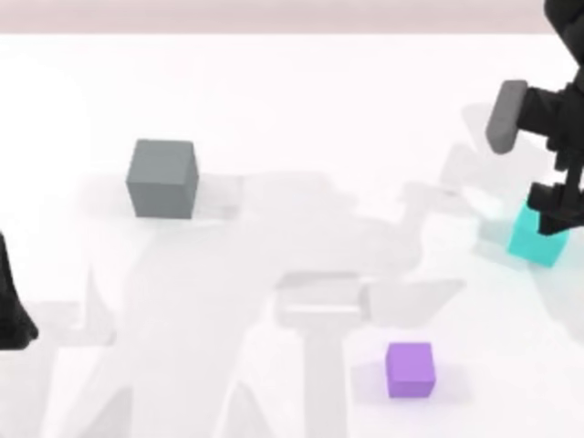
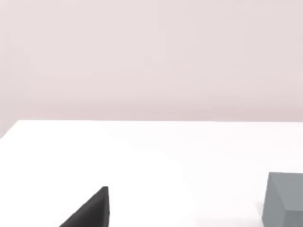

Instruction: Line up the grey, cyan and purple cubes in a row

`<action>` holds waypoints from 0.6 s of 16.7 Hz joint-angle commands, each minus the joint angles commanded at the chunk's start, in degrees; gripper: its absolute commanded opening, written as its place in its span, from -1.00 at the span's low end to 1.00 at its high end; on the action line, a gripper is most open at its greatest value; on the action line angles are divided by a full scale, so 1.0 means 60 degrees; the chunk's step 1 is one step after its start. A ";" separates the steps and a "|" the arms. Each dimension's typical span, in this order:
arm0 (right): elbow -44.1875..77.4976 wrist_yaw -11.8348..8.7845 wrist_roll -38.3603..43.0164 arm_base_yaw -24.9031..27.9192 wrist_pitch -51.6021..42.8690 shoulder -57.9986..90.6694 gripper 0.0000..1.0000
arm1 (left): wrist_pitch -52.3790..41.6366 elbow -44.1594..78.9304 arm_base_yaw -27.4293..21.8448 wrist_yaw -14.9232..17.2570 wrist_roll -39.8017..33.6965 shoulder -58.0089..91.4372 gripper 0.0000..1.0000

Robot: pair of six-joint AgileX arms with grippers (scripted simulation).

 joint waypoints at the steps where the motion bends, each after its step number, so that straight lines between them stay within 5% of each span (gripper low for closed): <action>1: 0.0001 0.0000 -0.0006 -0.0003 0.0000 0.0000 1.00 | 0.0000 0.0000 0.0000 0.0000 0.0000 0.0000 1.00; 10: -0.1025 0.0004 0.0034 0.0023 0.1552 0.0488 1.00 | 0.0000 0.0000 0.0000 0.0000 0.0000 0.0000 1.00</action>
